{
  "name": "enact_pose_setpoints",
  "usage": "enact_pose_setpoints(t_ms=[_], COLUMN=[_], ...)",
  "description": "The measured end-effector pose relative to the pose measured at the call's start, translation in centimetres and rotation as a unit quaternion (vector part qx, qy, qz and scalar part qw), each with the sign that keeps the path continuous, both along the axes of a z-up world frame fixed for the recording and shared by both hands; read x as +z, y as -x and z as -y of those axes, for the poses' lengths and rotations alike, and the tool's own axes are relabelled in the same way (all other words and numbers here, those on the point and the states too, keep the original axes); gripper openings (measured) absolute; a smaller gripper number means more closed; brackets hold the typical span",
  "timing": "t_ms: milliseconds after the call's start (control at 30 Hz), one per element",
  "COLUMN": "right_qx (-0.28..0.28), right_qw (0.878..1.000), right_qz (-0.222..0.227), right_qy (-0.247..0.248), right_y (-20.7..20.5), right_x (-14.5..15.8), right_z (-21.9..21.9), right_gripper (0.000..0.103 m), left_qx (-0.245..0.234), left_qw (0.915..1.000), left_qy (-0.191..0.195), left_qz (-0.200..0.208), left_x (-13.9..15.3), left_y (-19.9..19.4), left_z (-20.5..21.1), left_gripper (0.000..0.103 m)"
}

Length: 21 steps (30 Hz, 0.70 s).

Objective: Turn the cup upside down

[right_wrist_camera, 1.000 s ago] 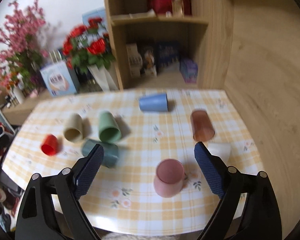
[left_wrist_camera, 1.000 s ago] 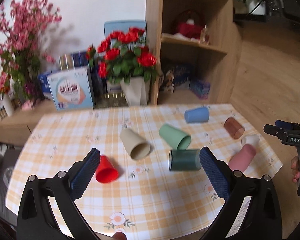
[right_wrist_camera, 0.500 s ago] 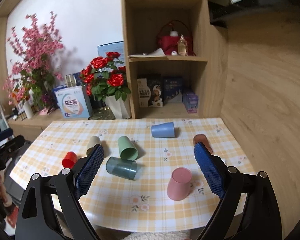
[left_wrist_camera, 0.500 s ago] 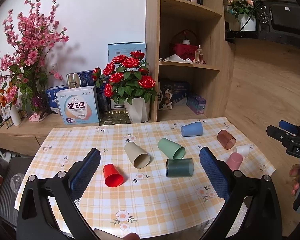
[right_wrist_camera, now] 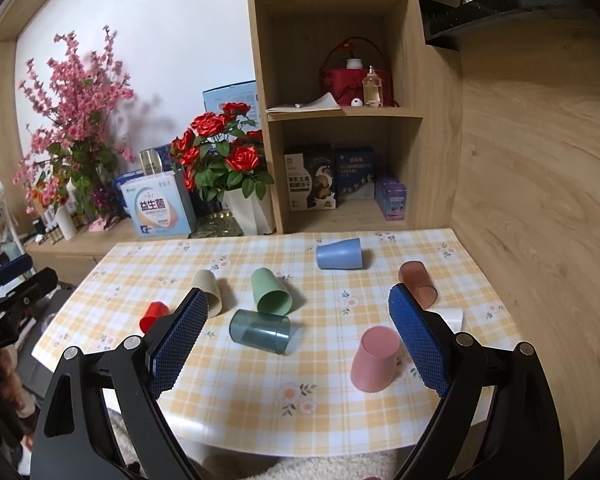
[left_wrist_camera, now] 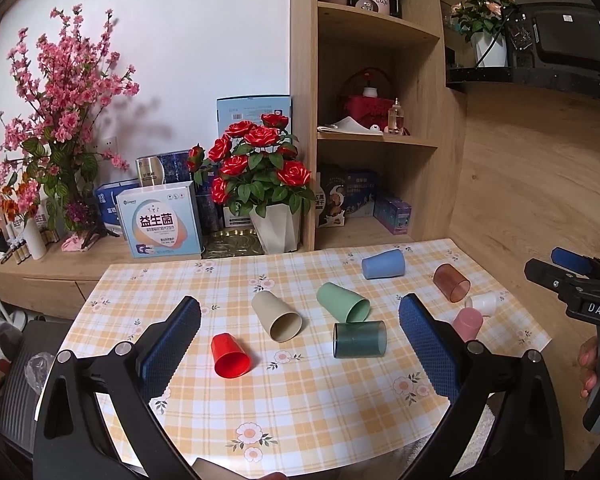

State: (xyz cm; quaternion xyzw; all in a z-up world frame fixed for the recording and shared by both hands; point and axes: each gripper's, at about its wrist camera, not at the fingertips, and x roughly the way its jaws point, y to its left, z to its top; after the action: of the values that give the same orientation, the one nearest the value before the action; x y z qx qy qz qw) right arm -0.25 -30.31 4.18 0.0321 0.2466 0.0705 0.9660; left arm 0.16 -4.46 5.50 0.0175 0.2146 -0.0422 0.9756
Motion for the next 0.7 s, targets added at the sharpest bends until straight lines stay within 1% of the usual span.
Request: enact_pose_setpoints(t_ms=[700], right_qx=[-0.011], right_qw=[1.0], right_qz=[-0.015], right_qy=[0.003], right_y=[0.09], right_x=[-0.78], right_z=[0.01], right_gripper=[0.089], left_qx=[0.002], left_qw=[0.9999], left_qy=[0.001], left_qz=[-0.012], left_x=[-0.59], left_y=[-0.25], left_z=[-0.27], left_gripper=[0.097])
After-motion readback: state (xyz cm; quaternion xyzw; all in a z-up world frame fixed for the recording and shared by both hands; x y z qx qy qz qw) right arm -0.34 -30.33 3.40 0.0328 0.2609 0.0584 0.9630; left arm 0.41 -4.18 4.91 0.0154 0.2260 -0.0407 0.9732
